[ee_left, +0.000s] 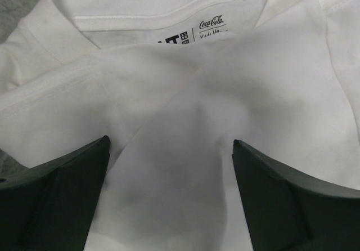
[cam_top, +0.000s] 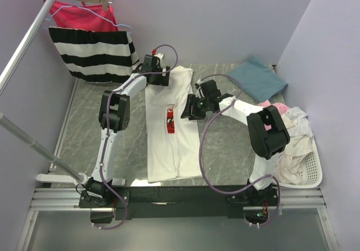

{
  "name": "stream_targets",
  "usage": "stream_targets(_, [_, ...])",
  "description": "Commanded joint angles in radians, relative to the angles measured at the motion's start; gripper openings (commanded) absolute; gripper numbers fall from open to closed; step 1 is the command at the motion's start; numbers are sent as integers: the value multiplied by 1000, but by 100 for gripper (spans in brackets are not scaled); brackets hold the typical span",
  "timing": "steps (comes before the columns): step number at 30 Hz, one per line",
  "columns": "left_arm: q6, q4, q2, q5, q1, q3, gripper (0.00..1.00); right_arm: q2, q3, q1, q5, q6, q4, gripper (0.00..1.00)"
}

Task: Fold and stack the t-shirts
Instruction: Rotate the tshirt 90 degrees

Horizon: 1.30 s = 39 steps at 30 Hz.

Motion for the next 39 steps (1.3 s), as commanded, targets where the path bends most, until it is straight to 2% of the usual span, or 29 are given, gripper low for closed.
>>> stream_targets(1, [16,23,-17,27,9,12,91,32,25,26,-43,-11,21,56])
stream_targets(5, [21,9,-24,19,10,20,60,52,22,48,-49,-8,24,56])
stream_targets(6, [21,13,-32,16,10,18,49,55,19,52,-49,-6,27,56])
stream_targets(7, [21,15,-37,12,10,12,45,59,15,60,-48,-5,30,56])
stream_targets(11, [19,27,-52,-7,10,3,41,66,6,71,-40,-2,33,56])
stream_targets(15, [19,29,-67,-36,12,6,52,72,-15,74,-32,-8,30,56])
stream_targets(17, [24,35,-74,-39,12,4,47,76,-26,75,-29,-6,33,55])
stream_targets(20, [31,39,-84,-47,12,10,10,78,-57,77,-28,-2,46,55])
stream_targets(21, [33,33,-81,-51,12,18,1,79,-69,80,-25,-2,47,55])
stream_targets(28, [48,53,-98,-51,12,18,1,69,-126,89,-5,4,60,55])
stream_targets(33, [60,81,-124,-154,14,15,1,87,-135,97,29,14,34,55])
stream_targets(39, [71,105,-135,-175,21,18,1,101,-139,105,46,26,17,55])
